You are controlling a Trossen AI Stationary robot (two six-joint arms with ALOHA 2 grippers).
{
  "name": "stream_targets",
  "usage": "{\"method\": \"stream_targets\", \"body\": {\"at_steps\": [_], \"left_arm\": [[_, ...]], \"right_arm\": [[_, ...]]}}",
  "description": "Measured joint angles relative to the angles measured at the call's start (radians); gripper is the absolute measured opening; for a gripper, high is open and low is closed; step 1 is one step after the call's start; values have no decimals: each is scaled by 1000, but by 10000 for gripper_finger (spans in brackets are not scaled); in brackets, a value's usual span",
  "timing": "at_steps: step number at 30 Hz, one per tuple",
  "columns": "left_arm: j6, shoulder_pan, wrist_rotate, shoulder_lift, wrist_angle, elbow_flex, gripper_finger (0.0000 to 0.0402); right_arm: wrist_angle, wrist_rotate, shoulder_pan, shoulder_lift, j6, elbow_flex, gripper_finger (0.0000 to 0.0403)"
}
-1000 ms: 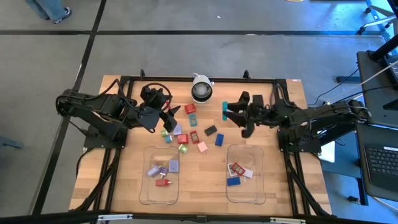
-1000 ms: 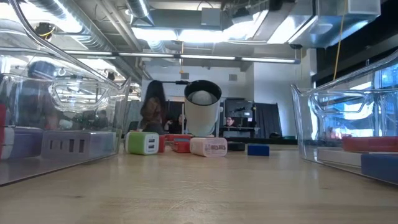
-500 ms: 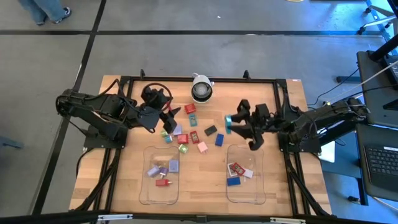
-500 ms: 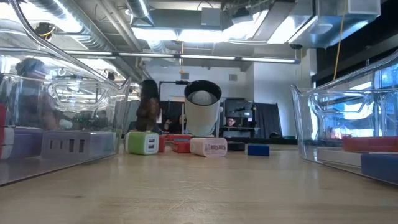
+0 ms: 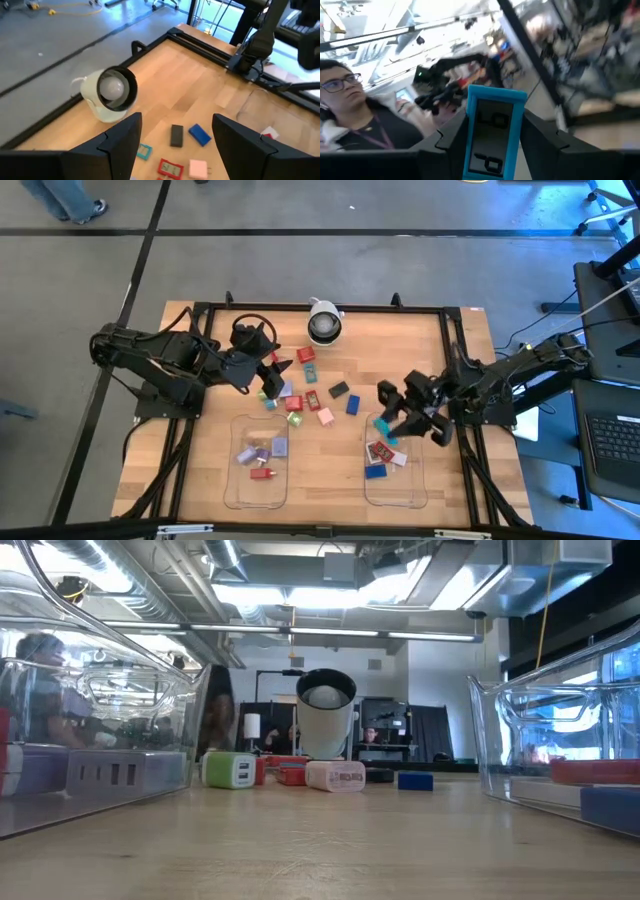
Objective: Pick & Place Office items
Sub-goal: Put the right light blue timer into the right transparent bin
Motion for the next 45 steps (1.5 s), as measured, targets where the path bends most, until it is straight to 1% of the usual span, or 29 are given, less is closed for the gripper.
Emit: {"method": "stream_targets", "body": {"at_steps": [4, 7, 10, 15, 18, 21, 26, 30, 35, 41, 45], "left_arm": [[-79, 0, 2, 0, 0, 0, 239], [-130, 0, 30, 0, 0, 0, 239], [-175, 0, 71, 0, 0, 0, 239], [-241, 0, 144, 0, 0, 0, 239], [-271, 0, 149, 0, 1, 0, 239], [-295, 0, 148, 0, 1, 0, 239], [-319, -2, 148, 11, 1, 0, 239], [-319, -14, 147, 34, 1, 0, 239], [-319, -26, 147, 70, 1, 0, 239], [-322, -28, 148, 85, 12, 0, 239], [-322, -27, 147, 85, 17, 0, 239]], "right_arm": [[-102, -1, 71, 0, 71, 0, 153], [-181, 15, 120, 0, 89, 0, 153], [-296, 84, 157, 0, 105, 0, 154], [-515, 247, 213, 1, 191, 0, 154], [-626, 335, 240, 1, 269, 0, 154], [-690, 380, 267, 2, 332, 0, 156], [-728, 394, 315, 24, 383, 0, 157], [-728, 417, 338, 70, 384, 0, 157], [-751, 420, 339, 117, 384, 0, 157], [-875, 420, 339, 151, 455, 0, 158], [-885, 420, 339, 173, 466, 0, 158]]}}
